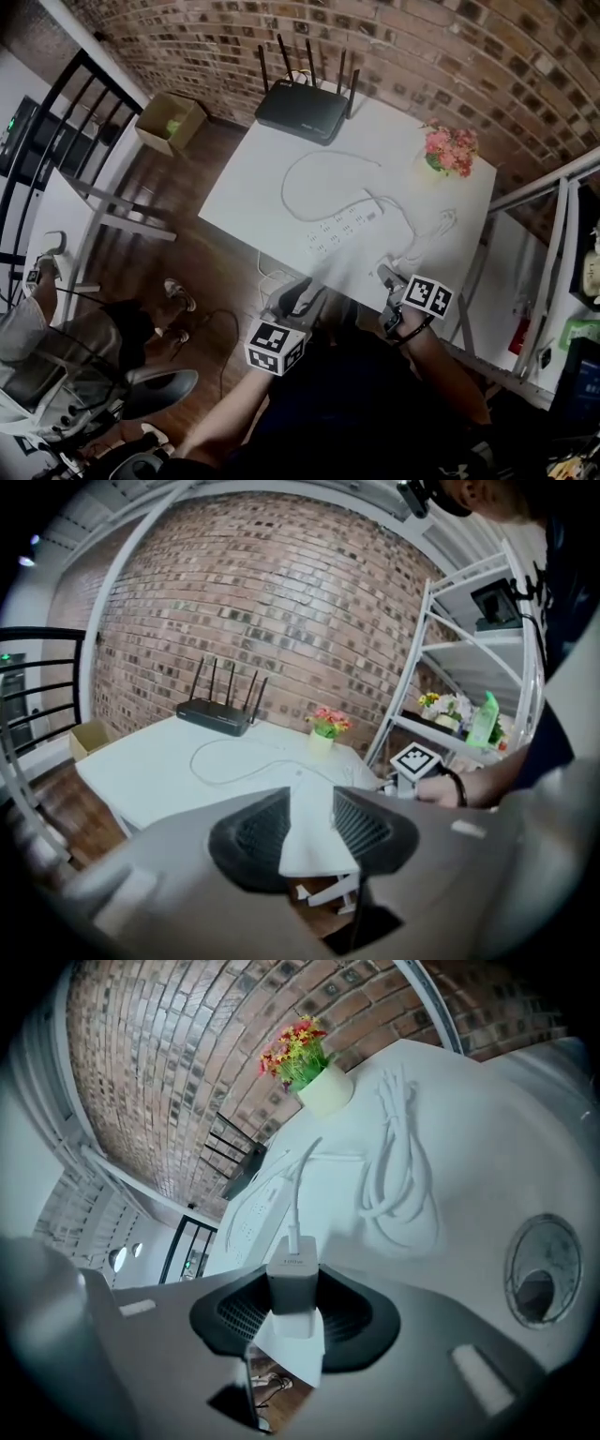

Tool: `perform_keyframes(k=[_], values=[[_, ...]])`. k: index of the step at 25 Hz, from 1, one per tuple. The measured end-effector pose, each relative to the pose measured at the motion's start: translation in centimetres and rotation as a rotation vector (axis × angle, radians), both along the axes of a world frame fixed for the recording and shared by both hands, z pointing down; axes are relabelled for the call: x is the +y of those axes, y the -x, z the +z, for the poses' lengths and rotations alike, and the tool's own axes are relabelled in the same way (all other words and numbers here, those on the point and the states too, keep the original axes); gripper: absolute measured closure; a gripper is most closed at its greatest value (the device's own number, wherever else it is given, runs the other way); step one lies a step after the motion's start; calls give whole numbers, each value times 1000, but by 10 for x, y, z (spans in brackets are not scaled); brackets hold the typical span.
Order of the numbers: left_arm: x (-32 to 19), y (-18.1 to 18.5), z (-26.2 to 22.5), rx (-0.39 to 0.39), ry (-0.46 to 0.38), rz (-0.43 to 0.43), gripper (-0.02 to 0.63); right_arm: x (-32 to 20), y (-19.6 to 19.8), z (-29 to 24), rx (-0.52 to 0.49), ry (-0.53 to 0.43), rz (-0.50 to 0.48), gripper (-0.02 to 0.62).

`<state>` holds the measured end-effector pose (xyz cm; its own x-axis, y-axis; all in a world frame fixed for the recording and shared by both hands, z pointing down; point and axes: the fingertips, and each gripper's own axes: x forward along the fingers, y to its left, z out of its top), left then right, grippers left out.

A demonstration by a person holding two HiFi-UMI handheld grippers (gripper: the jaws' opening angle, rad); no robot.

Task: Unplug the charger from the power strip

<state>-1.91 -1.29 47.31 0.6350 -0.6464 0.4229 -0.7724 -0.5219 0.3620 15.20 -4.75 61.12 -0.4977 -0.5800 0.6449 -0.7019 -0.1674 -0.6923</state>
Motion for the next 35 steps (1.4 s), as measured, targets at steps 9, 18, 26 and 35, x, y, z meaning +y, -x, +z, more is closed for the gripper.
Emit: perform_keyframes(k=[9, 18, 26, 35], values=[[9, -12, 7, -43, 3, 80, 460, 3, -9, 9, 31, 22, 8, 448], [8, -16, 4, -27, 3, 77, 460, 14, -30, 16, 170, 48, 13, 370], [9, -9, 15, -73, -3, 87, 460, 23, -42, 18, 235, 73, 25, 345], [5, -11, 9, -76, -28, 82, 460, 3, -43, -38, 390, -112, -27, 352]])
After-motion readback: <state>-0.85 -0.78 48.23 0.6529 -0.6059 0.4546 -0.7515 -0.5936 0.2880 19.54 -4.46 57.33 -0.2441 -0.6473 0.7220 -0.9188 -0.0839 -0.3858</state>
